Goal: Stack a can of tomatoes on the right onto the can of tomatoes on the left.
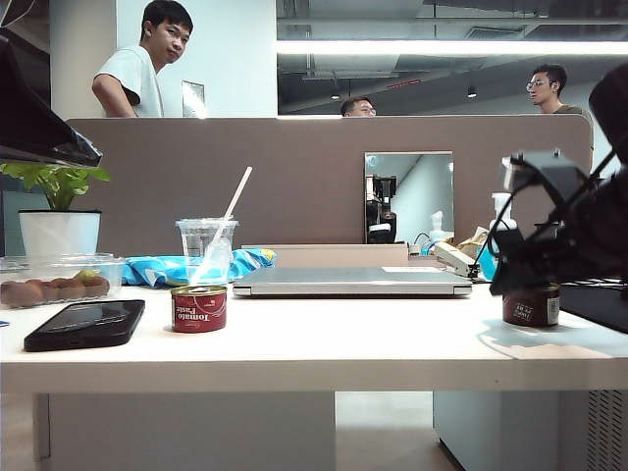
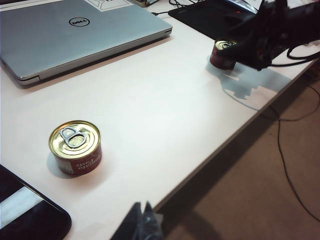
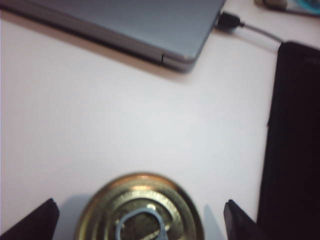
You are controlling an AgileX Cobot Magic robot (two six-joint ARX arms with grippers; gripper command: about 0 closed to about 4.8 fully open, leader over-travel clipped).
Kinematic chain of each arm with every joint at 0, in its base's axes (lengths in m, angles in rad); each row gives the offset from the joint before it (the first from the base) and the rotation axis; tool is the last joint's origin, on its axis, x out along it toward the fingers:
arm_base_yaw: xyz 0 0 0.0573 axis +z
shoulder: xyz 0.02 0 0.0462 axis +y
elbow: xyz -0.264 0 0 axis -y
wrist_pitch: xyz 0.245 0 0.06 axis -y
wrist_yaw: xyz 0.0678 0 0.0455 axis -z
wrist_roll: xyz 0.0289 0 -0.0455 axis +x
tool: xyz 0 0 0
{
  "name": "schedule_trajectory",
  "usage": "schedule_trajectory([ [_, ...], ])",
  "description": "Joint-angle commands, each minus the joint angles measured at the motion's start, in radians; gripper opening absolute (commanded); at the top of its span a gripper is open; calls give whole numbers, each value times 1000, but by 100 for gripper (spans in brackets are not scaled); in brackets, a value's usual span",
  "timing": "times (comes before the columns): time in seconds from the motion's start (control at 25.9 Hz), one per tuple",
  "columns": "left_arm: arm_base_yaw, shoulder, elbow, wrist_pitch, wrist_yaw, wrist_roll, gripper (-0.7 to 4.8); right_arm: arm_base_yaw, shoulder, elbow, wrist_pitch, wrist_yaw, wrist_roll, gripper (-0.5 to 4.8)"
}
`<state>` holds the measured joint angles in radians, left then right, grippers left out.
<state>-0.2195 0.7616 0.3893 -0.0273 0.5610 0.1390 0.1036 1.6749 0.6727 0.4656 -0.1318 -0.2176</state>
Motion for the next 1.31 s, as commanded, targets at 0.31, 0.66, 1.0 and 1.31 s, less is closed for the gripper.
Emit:
schedule_trajectory([
  [0.31, 0, -3, 6, -2, 3, -1, -5, 2, 69, 5, 65, -24, 36, 386],
  [0.66, 0, -3, 6, -18, 2, -1, -5, 2, 99, 5, 108, -27, 77, 246],
  [1.0, 0, -3, 10, -37, -120, -1, -5, 88, 106, 109, 103, -189, 120, 197],
  [1.31, 0, -3, 14, -39, -196, 0, -5, 342, 182, 372, 48, -213, 109, 197],
])
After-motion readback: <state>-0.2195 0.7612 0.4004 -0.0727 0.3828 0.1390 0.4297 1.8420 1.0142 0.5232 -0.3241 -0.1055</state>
